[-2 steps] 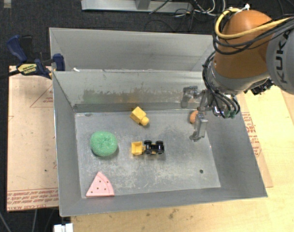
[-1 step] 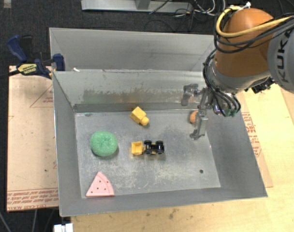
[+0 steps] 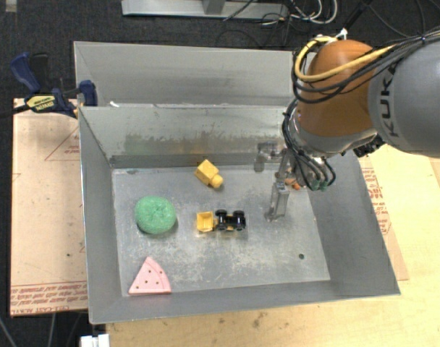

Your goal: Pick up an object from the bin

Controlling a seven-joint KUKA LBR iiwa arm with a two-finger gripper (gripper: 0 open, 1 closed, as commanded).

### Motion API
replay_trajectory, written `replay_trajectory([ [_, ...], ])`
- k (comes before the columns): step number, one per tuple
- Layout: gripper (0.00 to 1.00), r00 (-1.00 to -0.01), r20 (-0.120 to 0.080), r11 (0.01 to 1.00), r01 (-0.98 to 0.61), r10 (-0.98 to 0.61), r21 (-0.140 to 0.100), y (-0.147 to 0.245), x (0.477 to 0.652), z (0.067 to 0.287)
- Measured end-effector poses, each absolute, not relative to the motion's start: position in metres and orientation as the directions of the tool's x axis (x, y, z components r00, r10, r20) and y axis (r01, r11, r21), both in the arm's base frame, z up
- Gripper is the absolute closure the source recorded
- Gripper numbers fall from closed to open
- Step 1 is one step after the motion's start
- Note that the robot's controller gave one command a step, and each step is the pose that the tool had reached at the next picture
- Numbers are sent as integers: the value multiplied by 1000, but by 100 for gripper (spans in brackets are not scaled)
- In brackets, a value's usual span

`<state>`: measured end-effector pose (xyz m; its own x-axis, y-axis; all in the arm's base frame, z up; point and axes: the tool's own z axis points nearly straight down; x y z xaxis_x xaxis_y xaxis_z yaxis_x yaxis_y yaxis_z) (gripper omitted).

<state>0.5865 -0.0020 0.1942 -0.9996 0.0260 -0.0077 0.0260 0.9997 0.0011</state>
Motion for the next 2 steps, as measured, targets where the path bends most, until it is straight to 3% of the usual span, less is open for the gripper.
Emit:
replay_trajectory([
  [1, 0, -1000, 3, 1000, 25, 25, 1, 36, 604, 167],
  [2, 0, -999, -9, 999, -35, -35, 2, 48, 589, 126],
])
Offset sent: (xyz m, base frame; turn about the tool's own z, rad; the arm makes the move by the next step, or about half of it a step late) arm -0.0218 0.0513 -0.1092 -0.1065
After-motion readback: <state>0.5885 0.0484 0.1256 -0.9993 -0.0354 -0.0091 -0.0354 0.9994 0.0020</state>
